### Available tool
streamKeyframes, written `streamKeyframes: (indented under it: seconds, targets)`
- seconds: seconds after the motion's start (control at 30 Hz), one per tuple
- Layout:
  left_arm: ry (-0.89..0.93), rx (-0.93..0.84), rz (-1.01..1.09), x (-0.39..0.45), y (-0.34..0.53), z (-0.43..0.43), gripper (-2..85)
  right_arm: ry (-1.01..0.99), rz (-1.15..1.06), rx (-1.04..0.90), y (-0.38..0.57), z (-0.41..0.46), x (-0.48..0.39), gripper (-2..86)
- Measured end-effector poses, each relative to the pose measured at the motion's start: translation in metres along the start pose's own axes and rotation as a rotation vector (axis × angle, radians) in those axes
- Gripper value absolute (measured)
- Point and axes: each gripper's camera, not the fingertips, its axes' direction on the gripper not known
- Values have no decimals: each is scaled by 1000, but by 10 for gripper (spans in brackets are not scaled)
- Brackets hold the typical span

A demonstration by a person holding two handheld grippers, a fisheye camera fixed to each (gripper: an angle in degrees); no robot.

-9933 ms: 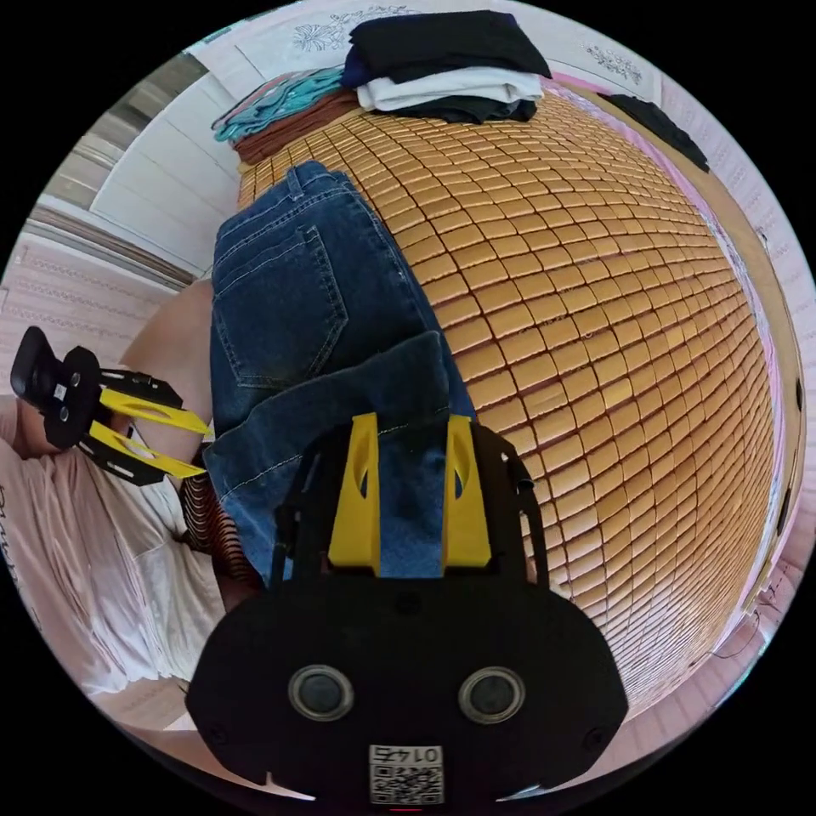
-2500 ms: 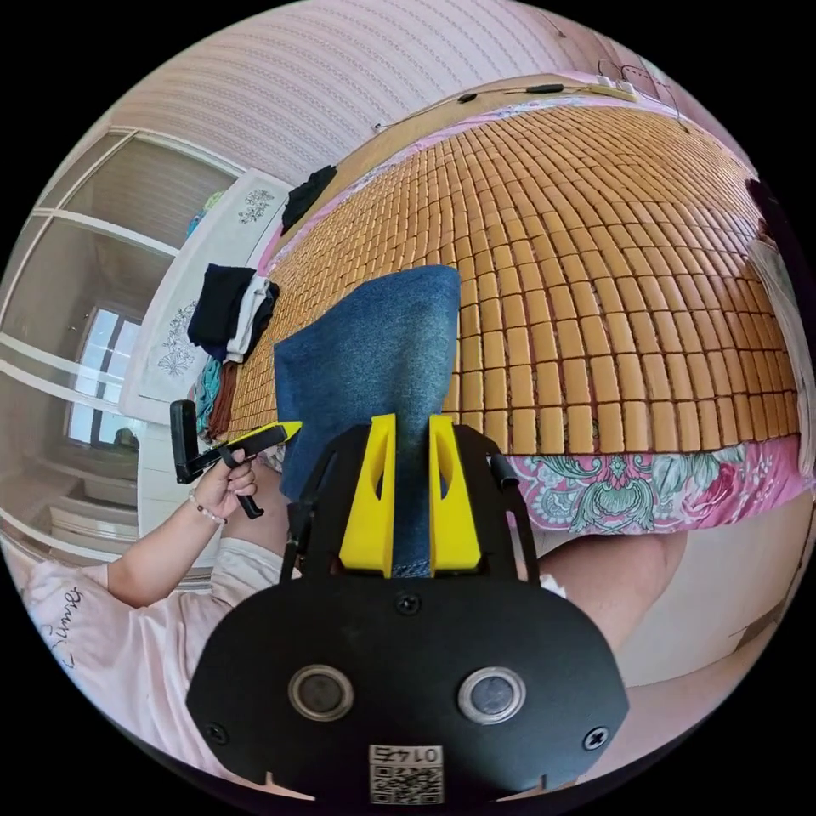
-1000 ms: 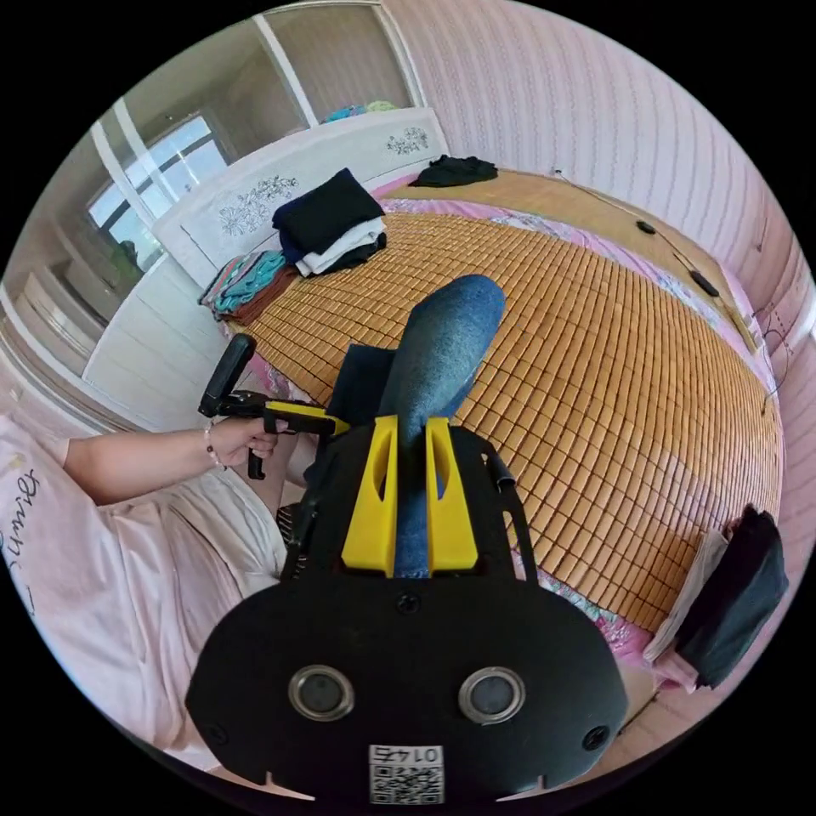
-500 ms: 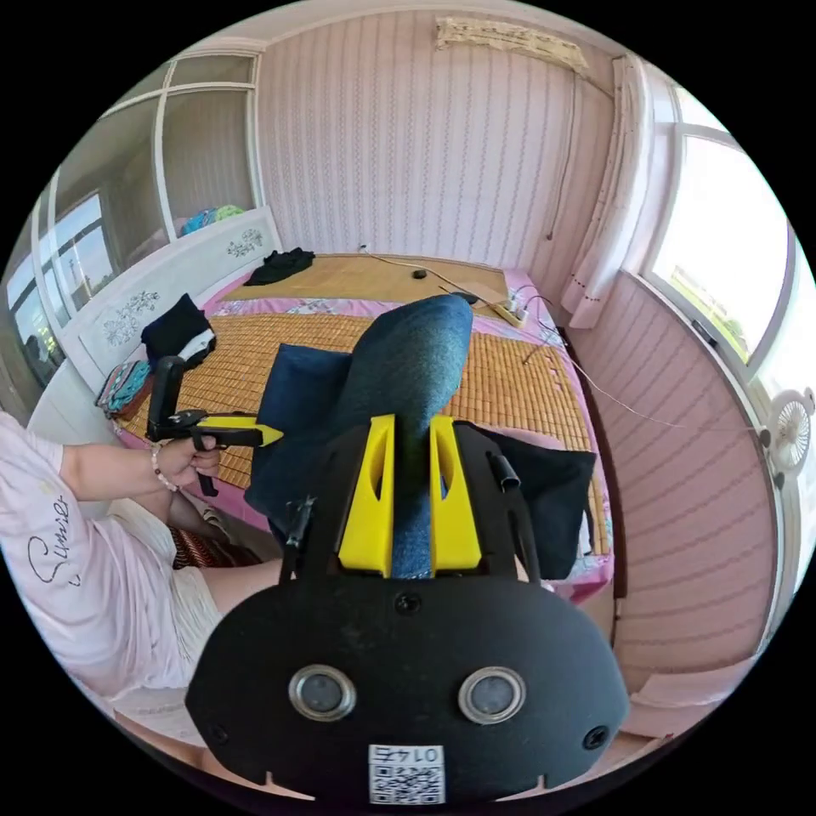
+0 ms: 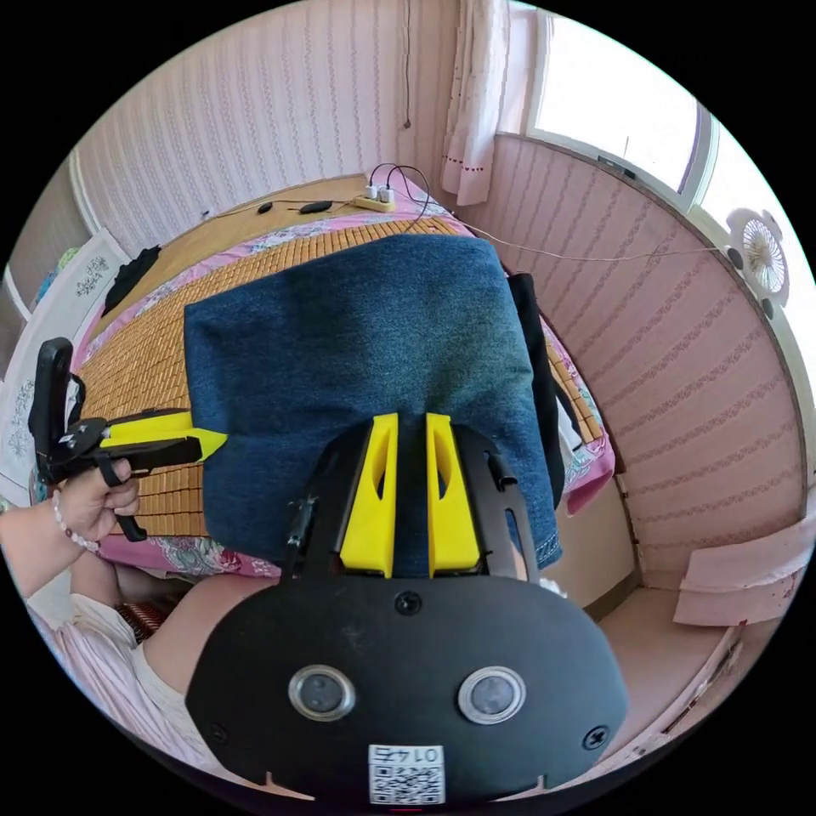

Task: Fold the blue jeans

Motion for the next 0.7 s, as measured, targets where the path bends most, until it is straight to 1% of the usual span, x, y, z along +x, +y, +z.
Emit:
streamKeyframes:
  seconds: [0.1, 0.17, 0.2, 0.27, 0.3, 0.33, 0.37, 0.4, 0.47, 0.5, 0.53, 0.57, 0.6, 0.63, 0.67, 0.7]
  targets:
    - [-25, 32, 46, 14, 13, -24, 76, 83, -14, -9, 2, -3, -22, 42]
    - [-58, 57, 85, 19, 28, -49, 77, 166, 2, 33, 11, -21, -42, 17]
    - [-76, 70, 115, 22, 42, -67, 78, 173, 5, 55, 15, -27, -48, 17]
    - [-122, 86, 163, 23, 68, -95, 83, 77, -50, 109, 28, -49, -86, 21]
    - [-179, 80, 190, 24, 89, -112, 87, 41, -63, 109, 31, -52, -99, 21]
    - [-272, 62, 196, 24, 112, -127, 89, -40, -88, 91, 35, -54, -127, 21]
    - [-323, 47, 184, 23, 123, -134, 91, -112, -116, 41, 38, -51, -160, 21]
    - [-402, 12, 154, 21, 147, -147, 96, -146, -128, 13, 39, -49, -178, 21]
    - [-467, -18, 32, 14, 184, -170, 90, -283, -221, -81, 48, -38, -264, 20]
    - [-520, -11, -94, 10, 209, -187, 85, -319, -258, -98, 51, -37, -287, 19]
    - [-577, -20, -195, 8, 234, -203, 78, -386, -316, -123, 57, -36, -333, 19]
    - [-611, -32, -225, 9, 245, -211, 74, -452, -363, -136, 63, -37, -378, 18]
    - [-701, -40, -285, 14, 265, -227, 63, -487, -389, -140, 67, -39, -400, 18]
    - [-836, -32, -345, 21, 283, -243, 48, -555, -445, -142, 74, -45, -443, 18]
    - [-917, -29, -373, 26, 291, -251, 38, -611, -504, -146, 82, -53, -483, 17]
    - [-1093, -22, -425, 35, 306, -267, 18, -635, -536, -148, 86, -58, -503, 16]
